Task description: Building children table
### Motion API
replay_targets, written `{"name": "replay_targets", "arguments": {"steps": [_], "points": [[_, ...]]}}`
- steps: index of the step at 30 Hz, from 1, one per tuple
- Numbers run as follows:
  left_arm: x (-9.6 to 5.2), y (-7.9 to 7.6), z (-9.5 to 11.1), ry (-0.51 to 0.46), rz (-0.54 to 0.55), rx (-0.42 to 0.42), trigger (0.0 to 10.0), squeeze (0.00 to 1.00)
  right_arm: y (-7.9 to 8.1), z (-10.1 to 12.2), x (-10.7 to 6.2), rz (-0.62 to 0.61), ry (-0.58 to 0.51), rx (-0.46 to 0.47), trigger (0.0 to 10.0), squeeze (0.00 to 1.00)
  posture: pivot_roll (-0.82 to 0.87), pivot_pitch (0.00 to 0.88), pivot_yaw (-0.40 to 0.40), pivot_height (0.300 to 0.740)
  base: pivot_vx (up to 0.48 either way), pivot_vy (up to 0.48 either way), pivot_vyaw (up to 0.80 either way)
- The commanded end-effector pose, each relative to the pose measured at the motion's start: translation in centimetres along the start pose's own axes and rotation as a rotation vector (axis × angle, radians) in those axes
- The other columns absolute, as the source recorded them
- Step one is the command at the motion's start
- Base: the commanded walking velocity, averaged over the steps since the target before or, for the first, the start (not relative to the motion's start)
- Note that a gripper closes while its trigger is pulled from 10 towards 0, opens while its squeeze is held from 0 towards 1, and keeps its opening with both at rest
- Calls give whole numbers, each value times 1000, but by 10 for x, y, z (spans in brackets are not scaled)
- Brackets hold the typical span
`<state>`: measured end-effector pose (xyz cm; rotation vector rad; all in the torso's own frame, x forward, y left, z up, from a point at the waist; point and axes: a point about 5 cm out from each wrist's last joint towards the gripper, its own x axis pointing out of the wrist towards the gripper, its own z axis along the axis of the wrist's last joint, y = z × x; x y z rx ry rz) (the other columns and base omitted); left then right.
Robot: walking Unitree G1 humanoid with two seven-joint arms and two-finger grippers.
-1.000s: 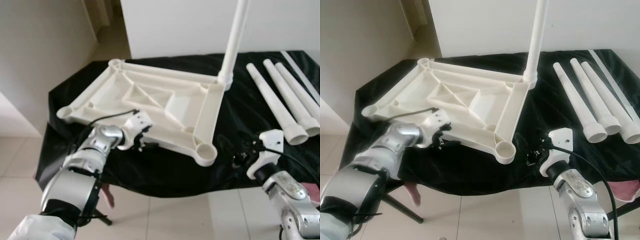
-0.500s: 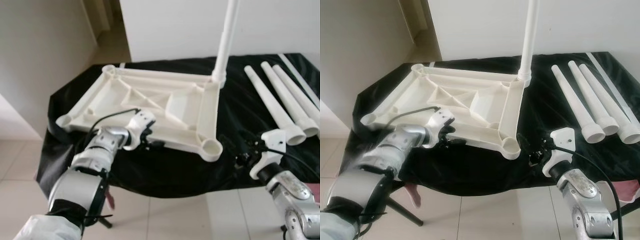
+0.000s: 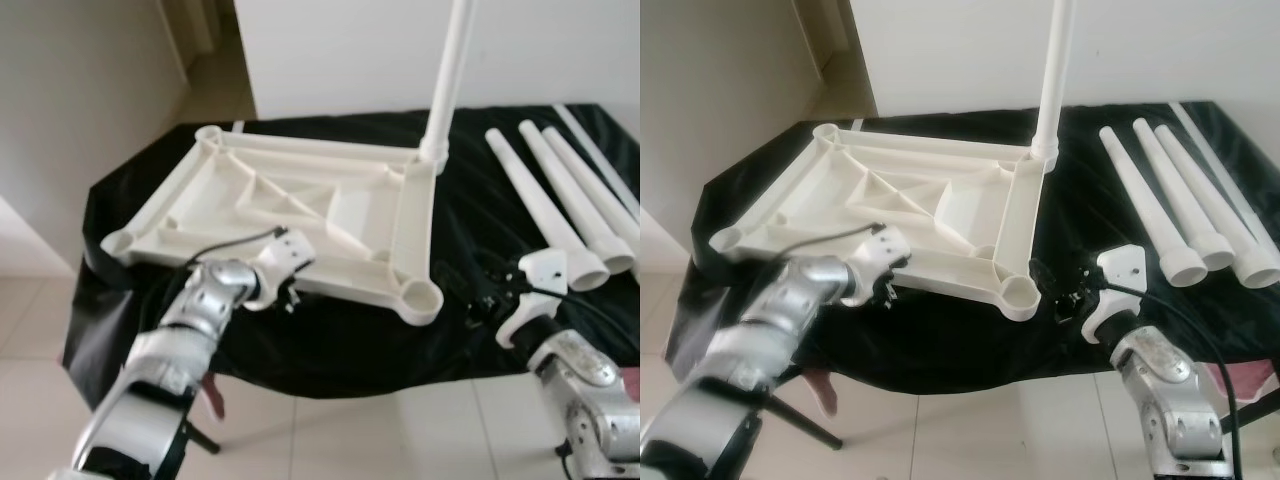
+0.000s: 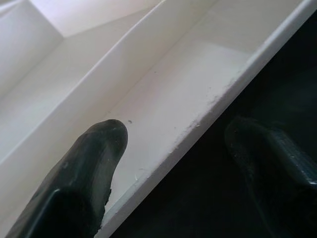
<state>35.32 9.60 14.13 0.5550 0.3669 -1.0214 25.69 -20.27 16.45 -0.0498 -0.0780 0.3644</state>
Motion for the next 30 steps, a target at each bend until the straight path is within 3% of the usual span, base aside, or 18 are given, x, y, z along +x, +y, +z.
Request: {"name": "replay_targets", "arguments": {"steps": [1,4,5,7,10,14,17,24,26,27,30], "points": [[-2,-13,-6,24,-258,-19,10000,0,0,-2,0,3,4,0,10000,0,-102,47,69,740,0,0,0],[-12,20,11,-18,-112,-52,10000,0,0,1,4,4,-10,-3,10000,0,-107,43,73,740,0,0,0],[-12,20,11,-18,-112,-52,10000,0,0,1,4,4,-10,-3,10000,0,-107,43,73,740,0,0,0],[-22,36,23,-84,-39,-74,10000,0,1,2,6,5,-16,-3,10000,0,-108,43,74,740,0,0,0],[-24,38,26,-97,-29,-79,10000,0,1,2,6,6,-17,-3,10000,0,-108,43,74,740,0,0,0],[-68,79,58,-353,235,-133,10000,0,0,4,9,-8,-32,-2,10000,0,-111,43,80,740,0,0,0],[-81,84,53,-378,288,-141,10000,0,-3,5,10,-36,-47,0,10000,0,-112,41,83,740,0,0,0],[-91,83,39,-433,369,-112,10000,0,-9,7,14,-136,-80,10,10000,0,-119,34,85,740,0,0,0],[-96,73,24,-539,460,-222,10000,0,-13,7,18,-257,-119,52,10000,0,-121,24,76,740,0,0,0],[-96,73,24,-539,460,-222,10000,0,-13,7,18,-257,-119,52,10000,0,-121,24,76,740,0,0,0],[-93,53,6,-611,547,-367,10000,0,-14,6,23,-389,-152,93,10000,0,-108,11,59,740,0,0,0]]}}
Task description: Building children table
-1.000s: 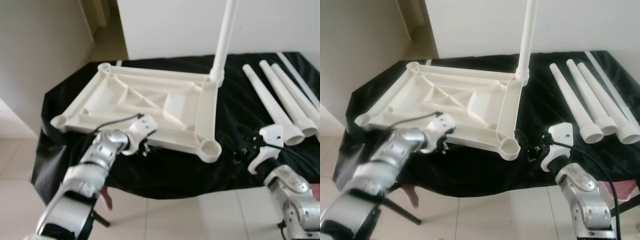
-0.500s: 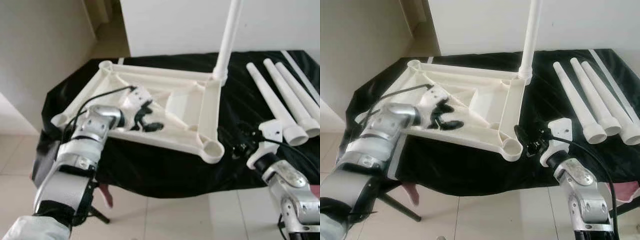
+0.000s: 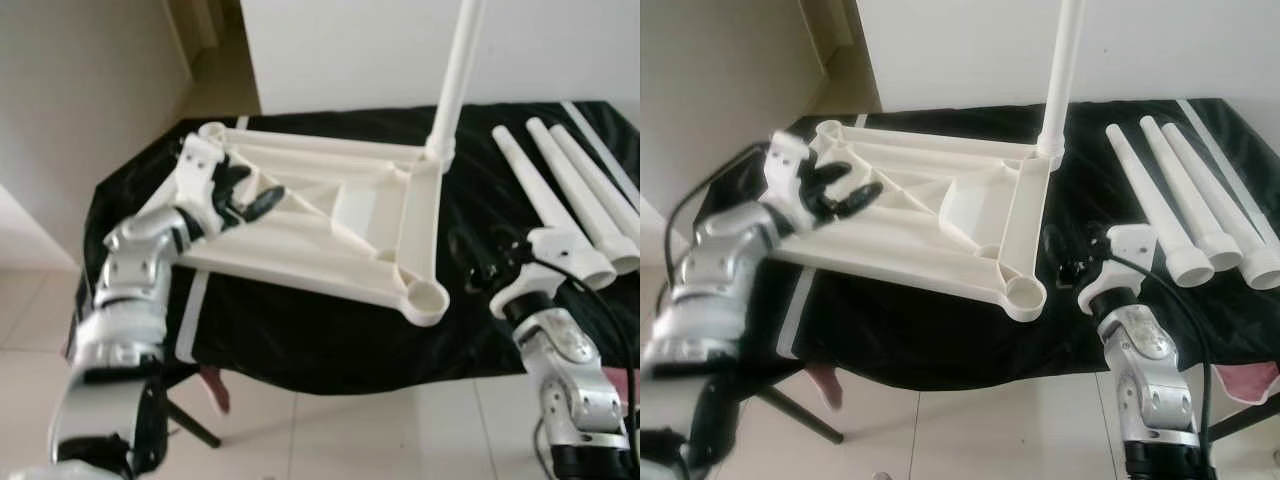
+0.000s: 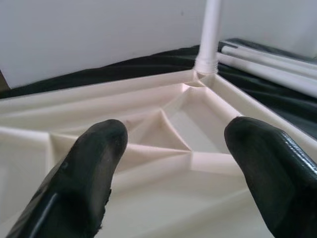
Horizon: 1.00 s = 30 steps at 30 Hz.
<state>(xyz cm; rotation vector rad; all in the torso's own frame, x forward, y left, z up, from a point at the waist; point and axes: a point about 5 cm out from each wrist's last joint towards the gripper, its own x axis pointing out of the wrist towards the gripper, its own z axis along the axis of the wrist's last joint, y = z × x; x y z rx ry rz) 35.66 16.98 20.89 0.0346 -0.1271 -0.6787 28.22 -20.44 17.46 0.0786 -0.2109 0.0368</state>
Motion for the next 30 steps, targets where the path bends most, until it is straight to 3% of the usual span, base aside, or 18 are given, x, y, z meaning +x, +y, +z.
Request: {"name": "replay_targets", "arguments": {"steps": [1,2,3,7,13,14,15,17,18,22,25,26,28,30], "points": [[-9,4,-3,-35,172,-46,10000,0,-3,-2,1,-77,-14,4,10000,0,-102,9,56,740,0,0,0],[-9,4,-3,-35,172,-46,10000,0,-3,-2,1,-77,-14,4,10000,0,-102,9,56,740,0,0,0],[-13,0,-7,-48,234,5,10000,0,-5,-1,3,-107,-23,2,10000,0,-98,7,50,740,0,0,0],[-20,-12,-14,-97,312,22,10000,0,-11,-2,4,-169,-26,12,10000,0,-90,1,39,740,0,0,0],[-27,-34,-24,-165,386,-54,10000,0,-22,-5,4,-284,-17,32,10000,0,-93,0,33,740,0,0,0],[-29,-39,-30,-172,424,-117,9098,0,-24,-5,3,-311,-18,28,10000,0,-98,0,35,740,0,0,0],[-31,-42,-33,-174,452,-165,9098,0,-25,-5,3,-330,-19,25,10000,0,-98,0,35,740,0,0,0],[-31,-42,-33,-174,452,-165,9098,0,-25,-5,3,-330,-19,25,10000,0,-98,0,35,740,0,0,0],[-33,-46,-41,-153,474,-217,10000,0,-25,-7,1,-337,-16,26,10000,0,-107,0,38,740,0,0,0],[-38,-56,-54,-107,487,-237,10000,0,-22,-10,-2,-342,-16,24,10000,0,-113,0,40,740,0,0,0],[-43,-78,-65,-57,390,-117,10000,0,-17,-17,-6,-351,-5,36,10000,0,-121,0,44,740,0,0,0],[-43,-78,-65,-57,390,-117,10000,0,-17,-17,-6,-351,-5,36,10000,0,-121,0,44,740,0,0,0],[-41,-94,-60,-68,269,36,10000,0,-19,-20,-10,-364,4,36,10000,0,-116,0,30,740,0,0,0],[-39,-101,-57,-71,231,81,10000,0,-20,-21,-12,-372,10,39,10000,0,-116,0,30,740,0,0,0]]}}
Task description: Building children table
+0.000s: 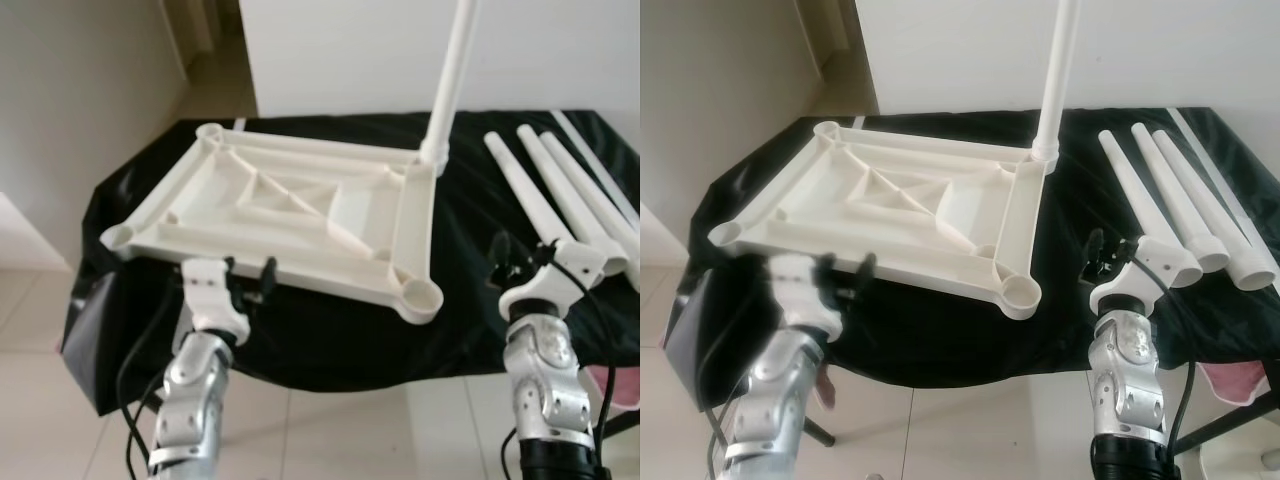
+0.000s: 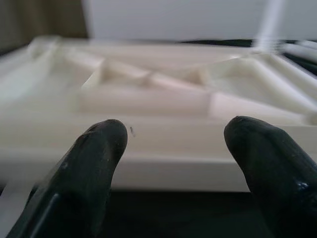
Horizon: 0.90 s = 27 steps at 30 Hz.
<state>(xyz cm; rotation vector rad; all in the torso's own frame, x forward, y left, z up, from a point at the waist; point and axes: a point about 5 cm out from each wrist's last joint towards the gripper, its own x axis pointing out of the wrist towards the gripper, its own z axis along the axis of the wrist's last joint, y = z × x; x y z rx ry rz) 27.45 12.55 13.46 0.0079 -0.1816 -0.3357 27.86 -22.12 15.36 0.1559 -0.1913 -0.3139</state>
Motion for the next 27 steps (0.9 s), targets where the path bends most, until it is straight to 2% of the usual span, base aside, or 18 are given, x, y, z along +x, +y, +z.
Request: {"name": "replay_targets", "arguments": {"steps": [1,2,3,6,8,9,10,12,14,15,17,18,19,22,27], "points": [[3,-18,9,-43,-155,75,10000,0,-5,-4,-4,-16,9,-18,10000,0,-113,0,25,740,0,0,0],[8,-27,13,-54,-175,52,10000,0,-9,-4,-4,-23,12,-29,10000,0,-105,0,16,740,0,0,0],[8,-27,13,-54,-175,52,10000,0,-9,-4,-4,-23,12,-29,10000,0,-105,0,16,740,0,0,0],[21,-45,23,-74,-208,11,10000,0,-19,-2,0,-41,11,-58,10000,0,-103,0,12,740,0,0,0],[21,-45,23,-74,-208,11,10000,0,-19,-2,0,-41,11,-58,10000,0,-103,0,12,740,0,0,0],[27,-52,28,-84,-230,-2,10000,0,-24,1,4,-51,0,-88,10000,0,-103,0,11,740,0,0,0],[27,-52,28,-84,-230,-2,10000,0,-24,1,4,-51,0,-88,10000,0,-103,0,11,740,0,0,0],[41,-68,43,-90,-308,-29,10000,0,-36,10,13,-70,-14,-141,10000,0,-102,0,9,740,0,0,0],[44,-73,47,-82,-349,-8,10000,0,-40,13,15,-71,-22,-170,10000,0,-103,0,12,740,0,0,0],[44,-73,47,-82,-349,-8,10000,0,-40,13,15,-71,-22,-170,10000,0,-103,0,12,740,0,0,0],[44,-81,50,-66,-447,72,10000,0,-43,17,20,-70,-22,-209,10000,0,-109,14,25,740,0,0,0],[44,-81,50,-66,-447,72,10000,0,-43,17,20,-70,-22,-209,10000,0,-109,14,25,740,0,0,0],[43,-82,51,-67,-494,92,10000,0,-43,19,21,-68,-22,-222,10000,0,-108,20,27,740,0,0,0],[39,-86,54,-54,-598,89,10000,0,-45,21,25,-72,-11,-241,10000,0,-96,41,36,740,0,0,0],[33,-86,61,-31,-673,86,10000,0,-48,21,30,-82,27,-268,10000,0,-65,71,50,740,0,0,0]]}}
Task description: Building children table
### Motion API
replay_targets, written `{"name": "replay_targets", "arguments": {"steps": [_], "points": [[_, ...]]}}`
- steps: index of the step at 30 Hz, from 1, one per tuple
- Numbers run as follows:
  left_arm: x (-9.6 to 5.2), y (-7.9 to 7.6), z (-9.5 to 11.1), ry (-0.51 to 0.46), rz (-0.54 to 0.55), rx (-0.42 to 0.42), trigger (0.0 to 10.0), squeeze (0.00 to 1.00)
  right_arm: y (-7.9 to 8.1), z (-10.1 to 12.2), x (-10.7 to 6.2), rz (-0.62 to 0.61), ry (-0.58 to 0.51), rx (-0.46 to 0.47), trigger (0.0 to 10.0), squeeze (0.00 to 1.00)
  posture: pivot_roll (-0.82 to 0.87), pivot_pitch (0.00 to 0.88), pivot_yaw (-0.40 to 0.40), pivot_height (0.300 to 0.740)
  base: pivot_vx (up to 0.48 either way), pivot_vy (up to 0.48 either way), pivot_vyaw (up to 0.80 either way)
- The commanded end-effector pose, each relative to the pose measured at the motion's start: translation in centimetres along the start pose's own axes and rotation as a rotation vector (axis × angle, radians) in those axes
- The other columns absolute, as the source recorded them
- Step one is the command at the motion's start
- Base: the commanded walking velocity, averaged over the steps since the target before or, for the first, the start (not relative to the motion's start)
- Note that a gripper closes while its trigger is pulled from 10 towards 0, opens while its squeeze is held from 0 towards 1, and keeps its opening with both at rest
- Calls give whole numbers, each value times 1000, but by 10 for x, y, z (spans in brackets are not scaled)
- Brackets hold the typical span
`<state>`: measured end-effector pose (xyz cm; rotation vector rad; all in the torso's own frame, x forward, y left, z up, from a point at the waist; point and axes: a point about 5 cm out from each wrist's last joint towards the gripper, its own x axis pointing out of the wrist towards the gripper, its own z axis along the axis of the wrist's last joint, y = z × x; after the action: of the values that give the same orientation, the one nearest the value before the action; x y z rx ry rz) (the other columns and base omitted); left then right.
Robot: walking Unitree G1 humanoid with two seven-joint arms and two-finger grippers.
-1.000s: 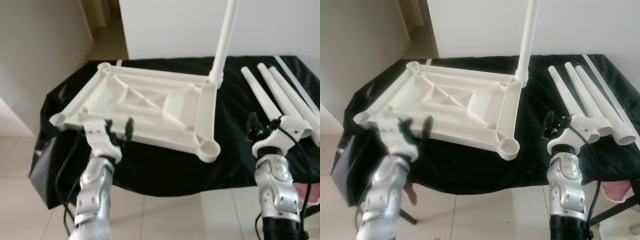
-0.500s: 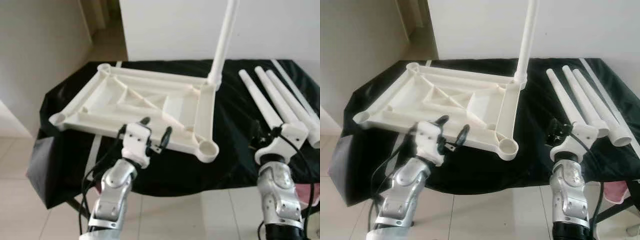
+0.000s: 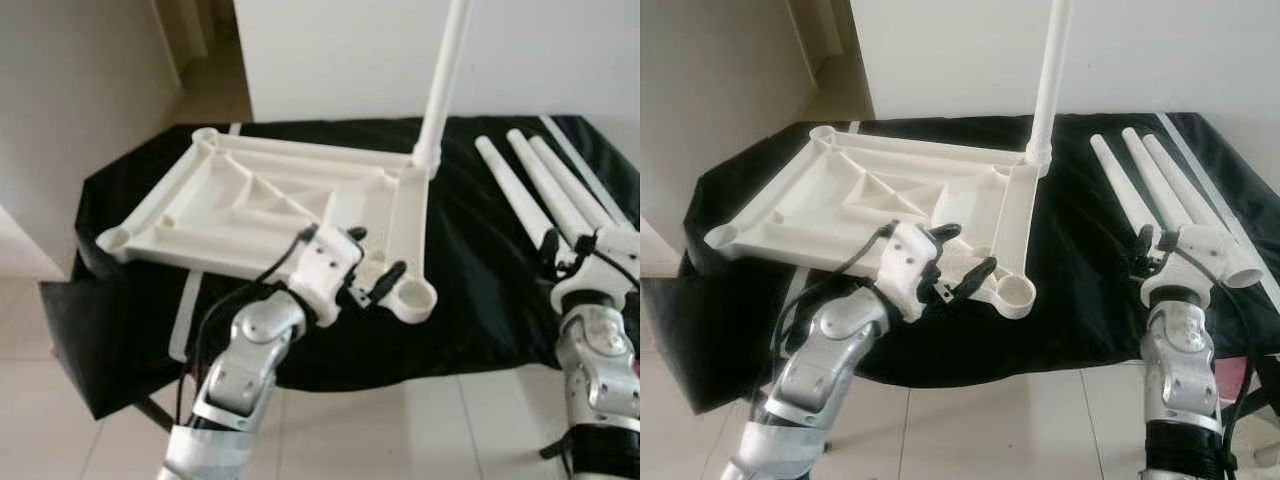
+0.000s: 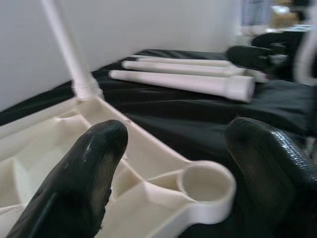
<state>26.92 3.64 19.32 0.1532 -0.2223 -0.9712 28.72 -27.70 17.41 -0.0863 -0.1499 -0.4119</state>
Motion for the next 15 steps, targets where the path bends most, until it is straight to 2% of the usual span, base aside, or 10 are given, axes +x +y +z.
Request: {"name": "replay_targets", "arguments": {"steps": [1,9,15], "points": [[0,-3,6,2,-30,-16,10000,0,-2,-4,3,-3,41,-21,10000,0,-65,71,50,740,0,0,0],[-8,-2,10,17,-44,-33,10000,0,0,-2,5,12,69,-18,10000,0,-42,92,65,740,0,0,0],[-17,-3,14,68,-43,-63,10000,0,-8,0,11,53,107,-60,10000,0,-9,146,86,740,0,0,0]]}}
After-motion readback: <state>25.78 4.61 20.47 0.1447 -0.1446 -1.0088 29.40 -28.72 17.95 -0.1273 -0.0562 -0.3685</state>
